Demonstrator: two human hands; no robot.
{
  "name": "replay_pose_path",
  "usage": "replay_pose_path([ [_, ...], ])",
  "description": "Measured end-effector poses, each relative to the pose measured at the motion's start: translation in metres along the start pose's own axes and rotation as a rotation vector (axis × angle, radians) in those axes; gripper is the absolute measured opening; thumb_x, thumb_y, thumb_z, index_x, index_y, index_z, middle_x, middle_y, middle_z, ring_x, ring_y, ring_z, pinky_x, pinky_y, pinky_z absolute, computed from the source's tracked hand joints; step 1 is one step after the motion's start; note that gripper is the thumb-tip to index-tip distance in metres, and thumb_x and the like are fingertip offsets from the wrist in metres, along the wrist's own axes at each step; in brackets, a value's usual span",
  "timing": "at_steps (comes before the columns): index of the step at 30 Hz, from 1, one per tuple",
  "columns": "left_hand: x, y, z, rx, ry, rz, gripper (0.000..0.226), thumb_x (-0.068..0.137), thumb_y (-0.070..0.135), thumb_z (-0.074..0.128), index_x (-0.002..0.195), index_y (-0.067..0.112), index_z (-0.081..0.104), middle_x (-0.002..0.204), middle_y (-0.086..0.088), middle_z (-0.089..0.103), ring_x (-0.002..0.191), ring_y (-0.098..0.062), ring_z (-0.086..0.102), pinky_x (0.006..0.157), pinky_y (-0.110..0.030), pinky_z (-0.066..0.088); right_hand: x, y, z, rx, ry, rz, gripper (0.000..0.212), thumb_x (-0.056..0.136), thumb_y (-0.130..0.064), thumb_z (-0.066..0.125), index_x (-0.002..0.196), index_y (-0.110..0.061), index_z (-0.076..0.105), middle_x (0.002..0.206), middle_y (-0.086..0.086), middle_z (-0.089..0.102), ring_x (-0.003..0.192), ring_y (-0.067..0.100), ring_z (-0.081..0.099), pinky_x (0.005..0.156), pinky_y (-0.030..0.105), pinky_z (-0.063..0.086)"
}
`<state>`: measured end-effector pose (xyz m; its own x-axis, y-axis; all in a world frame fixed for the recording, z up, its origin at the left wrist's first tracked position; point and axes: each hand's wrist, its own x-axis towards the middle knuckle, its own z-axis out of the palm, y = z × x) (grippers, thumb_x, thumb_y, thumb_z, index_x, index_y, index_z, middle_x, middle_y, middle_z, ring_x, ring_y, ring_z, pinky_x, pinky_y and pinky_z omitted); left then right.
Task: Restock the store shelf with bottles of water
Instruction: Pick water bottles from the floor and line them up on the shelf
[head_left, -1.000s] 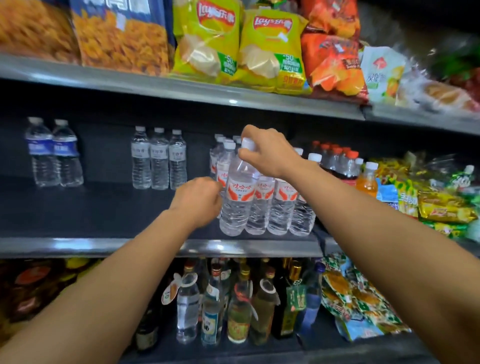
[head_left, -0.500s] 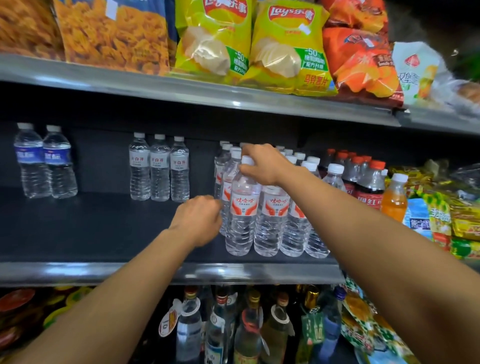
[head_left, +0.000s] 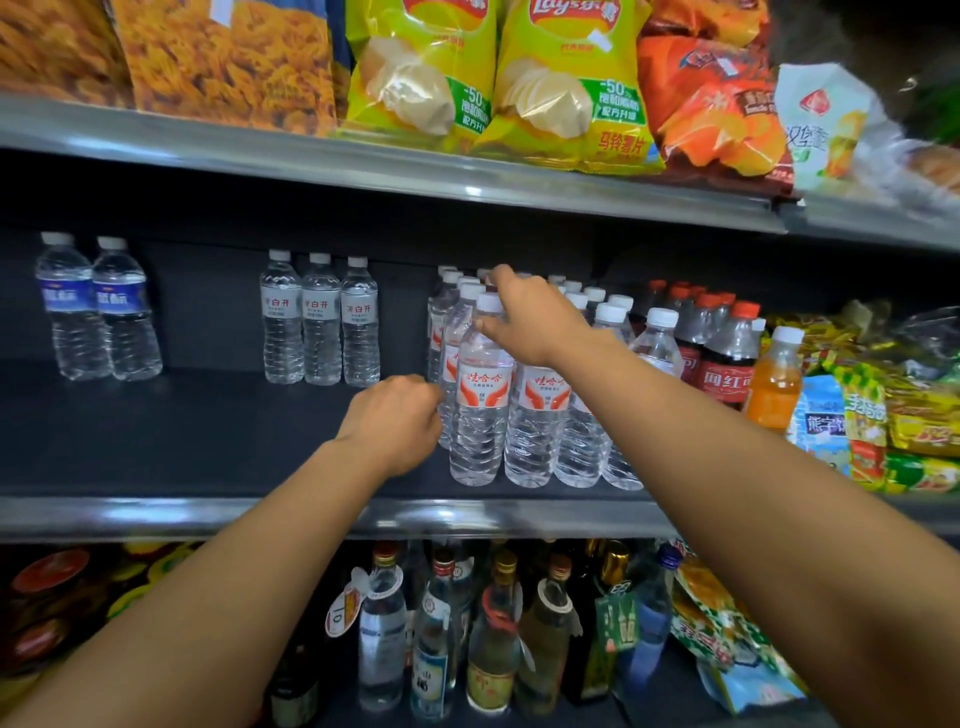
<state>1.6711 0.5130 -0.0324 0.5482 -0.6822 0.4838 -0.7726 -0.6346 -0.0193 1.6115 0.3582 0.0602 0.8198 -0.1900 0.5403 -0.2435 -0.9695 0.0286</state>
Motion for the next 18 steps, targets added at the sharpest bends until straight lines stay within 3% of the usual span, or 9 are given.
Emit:
replay_pose_path([
  [5,-0.020,0.012,-0.017,0.019,0.017,0.012,0.026,0.096,0.023,0.043,0.112,0.012,0.061,0.111,-0.007,0.059,0.102,-0.030,0.057,0.069,-0.034,0.040,-0.061,-0.015,0.006,-0.009,0.035,-0.054,0.039,0.097,-0.030,0.049,0.129,-0.009,0.043,0.121,0.013,0.056,0.104,0.032,0.057,0.081,0.042,0.049],
  [12,-0.089,0.038,-0.024,0.009,-0.065,-0.018,0.028,0.094,0.023,0.044,0.115,0.014,0.060,0.115,-0.007,0.058,0.107,-0.030,0.056,0.080,-0.038,0.045,-0.176,-0.038,0.039,0.007,-0.190,-0.074,0.036,0.097,-0.025,0.045,0.129,-0.008,0.044,0.126,0.014,0.053,0.114,0.033,0.050,0.087,0.039,0.041],
  [18,-0.184,0.066,-0.007,0.002,-0.184,-0.002,0.026,0.091,0.022,0.044,0.109,0.015,0.062,0.115,-0.006,0.061,0.107,-0.029,0.058,0.082,-0.037,0.048,-0.276,-0.065,0.053,0.078,-0.280,-0.021,0.031,0.096,-0.022,0.043,0.124,-0.008,0.048,0.121,0.014,0.055,0.111,0.032,0.052,0.089,0.039,0.042],
])
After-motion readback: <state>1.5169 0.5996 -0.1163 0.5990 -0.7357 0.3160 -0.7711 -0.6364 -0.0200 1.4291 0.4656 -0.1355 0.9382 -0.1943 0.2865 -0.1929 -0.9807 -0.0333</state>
